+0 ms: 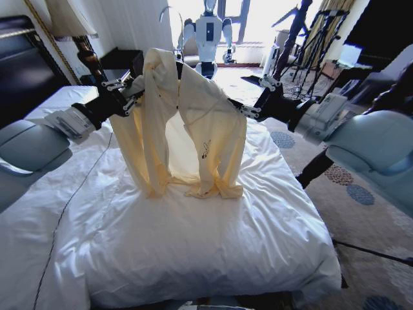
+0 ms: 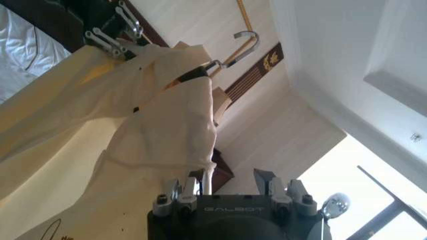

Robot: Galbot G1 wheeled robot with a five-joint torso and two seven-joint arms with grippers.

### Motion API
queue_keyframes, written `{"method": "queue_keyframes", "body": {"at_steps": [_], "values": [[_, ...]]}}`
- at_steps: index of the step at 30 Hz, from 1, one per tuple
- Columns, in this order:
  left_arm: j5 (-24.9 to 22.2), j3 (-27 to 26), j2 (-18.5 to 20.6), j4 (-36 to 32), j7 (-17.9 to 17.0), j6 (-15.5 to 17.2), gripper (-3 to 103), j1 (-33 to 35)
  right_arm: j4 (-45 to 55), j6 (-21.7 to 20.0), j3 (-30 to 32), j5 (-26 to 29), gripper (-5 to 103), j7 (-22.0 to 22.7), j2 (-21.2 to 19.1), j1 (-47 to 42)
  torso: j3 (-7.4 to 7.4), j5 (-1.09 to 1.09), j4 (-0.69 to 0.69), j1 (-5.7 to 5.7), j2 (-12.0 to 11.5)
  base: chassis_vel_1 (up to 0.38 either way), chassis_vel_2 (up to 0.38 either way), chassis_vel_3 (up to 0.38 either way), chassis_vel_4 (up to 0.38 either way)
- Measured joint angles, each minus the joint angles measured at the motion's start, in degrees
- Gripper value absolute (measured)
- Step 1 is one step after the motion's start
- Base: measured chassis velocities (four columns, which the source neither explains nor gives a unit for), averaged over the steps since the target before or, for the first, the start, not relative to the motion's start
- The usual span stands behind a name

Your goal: Pick up the clothes from the bed and hang them on the clothes hanger.

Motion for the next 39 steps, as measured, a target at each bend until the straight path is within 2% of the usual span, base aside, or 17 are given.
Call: {"method": "queue_keyframes", "body": {"at_steps": [8, 12, 14, 16, 28, 35, 38, 39], "values": [[-0.04, -0.17, 0.27, -0.13, 0.01, 0.10, 21, -0.12, -1.54, 0.02, -2.07, -0.99, 47, 0.97, 2.70, 0.01, 0.00, 0.00, 0.00, 0.00, 0.00, 0.000, 0.000, 0.000, 0.000], [0.14, -0.31, 0.30, 0.22, 0.00, -0.01, 21, -0.13, -1.60, -0.30, -2.25, -0.55, 58, 0.76, 2.96, 0.02, 0.00, 0.00, 0.00, 0.00, 0.00, 0.000, 0.000, 0.000, 0.000], [0.19, -0.31, 0.20, 0.33, 0.00, -0.04, 21, -0.12, -1.65, -0.32, -2.28, -0.52, 58, 0.70, 2.99, -0.01, 0.00, -0.01, 0.00, 0.00, 0.00, 0.000, 0.000, 0.000, 0.000], [0.23, -0.30, 0.04, 0.37, 0.01, -0.05, 21, -0.11, -2.17, -0.31, -2.48, -0.65, 64, 0.63, 3.32, -0.04, 0.00, 0.00, 0.00, 0.00, 0.01, 0.000, 0.000, 0.000, 0.000], [0.28, -0.17, 0.04, 0.19, 0.19, -0.07, 21, -0.24, -5.57, 0.00, -4.82, -2.18, 65, 1.16, 7.19, 0.97, 0.00, 0.00, 0.00, 0.00, 0.01, 0.000, 0.000, 0.000, 0.000], [0.43, -0.17, -0.01, 0.14, 0.40, -0.11, 21, -0.31, -7.31, 0.00, -6.01, -3.67, 60, 1.67, 9.27, 1.62, 0.00, 0.00, 0.00, 0.00, 0.01, 0.000, 0.000, 0.000, 0.000], [0.57, -0.16, -0.16, 0.14, 0.47, -0.19, 21, -0.22, -8.01, -0.28, -6.34, -4.44, 44, 1.73, 9.97, 1.90, 0.00, 0.00, 0.00, 0.00, 0.01, 0.000, 0.000, 0.000, 0.000], [0.57, -0.16, -0.16, 0.14, 0.47, -0.19, 21, -0.22, -8.01, -0.28, -6.34, -4.44, 44, 1.73, 9.97, 1.90, 0.00, 0.00, 0.00, 0.00, 0.01, 0.000, 0.000, 0.000, 0.000]]}}
